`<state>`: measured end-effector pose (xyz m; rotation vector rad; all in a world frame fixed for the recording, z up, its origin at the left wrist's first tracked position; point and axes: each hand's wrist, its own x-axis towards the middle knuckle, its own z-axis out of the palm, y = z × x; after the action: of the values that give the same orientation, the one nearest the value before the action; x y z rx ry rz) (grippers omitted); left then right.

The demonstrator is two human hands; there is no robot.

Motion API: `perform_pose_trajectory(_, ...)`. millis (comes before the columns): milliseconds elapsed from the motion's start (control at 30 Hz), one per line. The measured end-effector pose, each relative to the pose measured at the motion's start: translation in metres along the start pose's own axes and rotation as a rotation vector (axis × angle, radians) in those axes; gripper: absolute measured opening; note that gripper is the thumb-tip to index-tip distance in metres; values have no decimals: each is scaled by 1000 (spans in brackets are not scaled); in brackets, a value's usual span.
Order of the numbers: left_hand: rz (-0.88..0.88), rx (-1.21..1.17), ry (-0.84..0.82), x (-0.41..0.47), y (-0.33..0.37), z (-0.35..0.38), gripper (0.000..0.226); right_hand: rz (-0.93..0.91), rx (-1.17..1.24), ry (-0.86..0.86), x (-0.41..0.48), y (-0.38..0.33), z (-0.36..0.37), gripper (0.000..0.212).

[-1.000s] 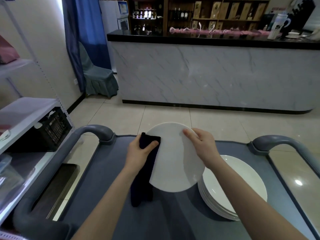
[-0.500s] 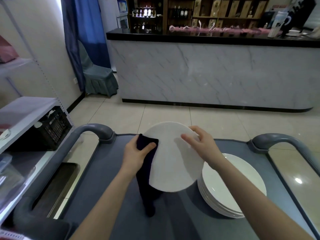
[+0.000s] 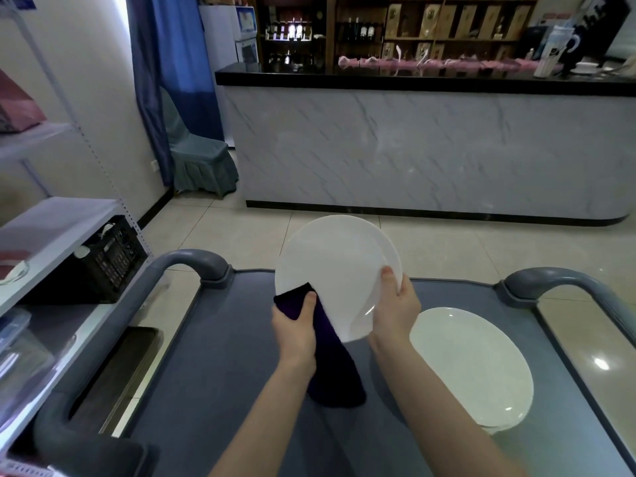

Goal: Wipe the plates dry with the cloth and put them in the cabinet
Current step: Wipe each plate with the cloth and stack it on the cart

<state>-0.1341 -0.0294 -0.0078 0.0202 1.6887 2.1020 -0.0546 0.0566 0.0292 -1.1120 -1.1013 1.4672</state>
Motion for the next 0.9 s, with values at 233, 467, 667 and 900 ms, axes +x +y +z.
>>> perform_pose_trajectory(233, 188, 222, -156, 26, 25, -18, 32, -173, -281, -259, 28, -16, -24, 24)
perform_pose_trajectory(467, 313, 469, -416, 39, 49, -25, 20, -242, -560, -630, 42, -40, -30, 26)
perform_pose_trajectory(667, 142, 236, -138, 27, 18, -26, 22, -209, -346, -316, 26, -21, -21, 36)
perform_pose_trajectory(900, -86, 38, -33, 3, -10, -11, 39, -106, -250, -80, 4, 0, -5, 16)
